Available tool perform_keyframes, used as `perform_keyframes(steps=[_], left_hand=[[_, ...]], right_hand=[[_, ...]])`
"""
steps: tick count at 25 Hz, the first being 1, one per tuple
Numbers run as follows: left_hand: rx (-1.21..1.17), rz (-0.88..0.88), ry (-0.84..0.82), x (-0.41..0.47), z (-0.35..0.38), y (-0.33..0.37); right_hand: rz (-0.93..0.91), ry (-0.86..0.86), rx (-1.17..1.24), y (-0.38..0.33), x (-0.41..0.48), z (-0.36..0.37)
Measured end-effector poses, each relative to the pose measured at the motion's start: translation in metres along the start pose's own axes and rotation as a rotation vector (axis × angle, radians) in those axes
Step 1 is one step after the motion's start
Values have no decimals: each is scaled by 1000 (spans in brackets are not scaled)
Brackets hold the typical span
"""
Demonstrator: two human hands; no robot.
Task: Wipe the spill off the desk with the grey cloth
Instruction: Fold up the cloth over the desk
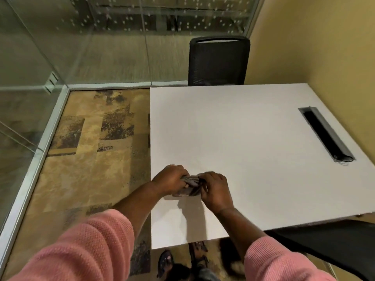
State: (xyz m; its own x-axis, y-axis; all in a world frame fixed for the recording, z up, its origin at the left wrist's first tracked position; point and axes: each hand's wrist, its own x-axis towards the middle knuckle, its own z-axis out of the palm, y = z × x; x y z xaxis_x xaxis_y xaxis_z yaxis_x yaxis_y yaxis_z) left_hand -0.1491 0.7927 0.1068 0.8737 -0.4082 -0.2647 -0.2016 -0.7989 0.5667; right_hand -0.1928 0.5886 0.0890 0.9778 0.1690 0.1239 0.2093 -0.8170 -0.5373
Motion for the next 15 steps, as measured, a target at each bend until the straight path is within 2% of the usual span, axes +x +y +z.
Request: perform_keyframes(steps=[9, 15], left_hand=[[28, 240, 14, 28, -32, 98], [19, 372, 174, 49, -37, 182]], right_hand=[[86, 253, -194, 26, -20, -96], [97, 420, -242, 62, -33, -167]])
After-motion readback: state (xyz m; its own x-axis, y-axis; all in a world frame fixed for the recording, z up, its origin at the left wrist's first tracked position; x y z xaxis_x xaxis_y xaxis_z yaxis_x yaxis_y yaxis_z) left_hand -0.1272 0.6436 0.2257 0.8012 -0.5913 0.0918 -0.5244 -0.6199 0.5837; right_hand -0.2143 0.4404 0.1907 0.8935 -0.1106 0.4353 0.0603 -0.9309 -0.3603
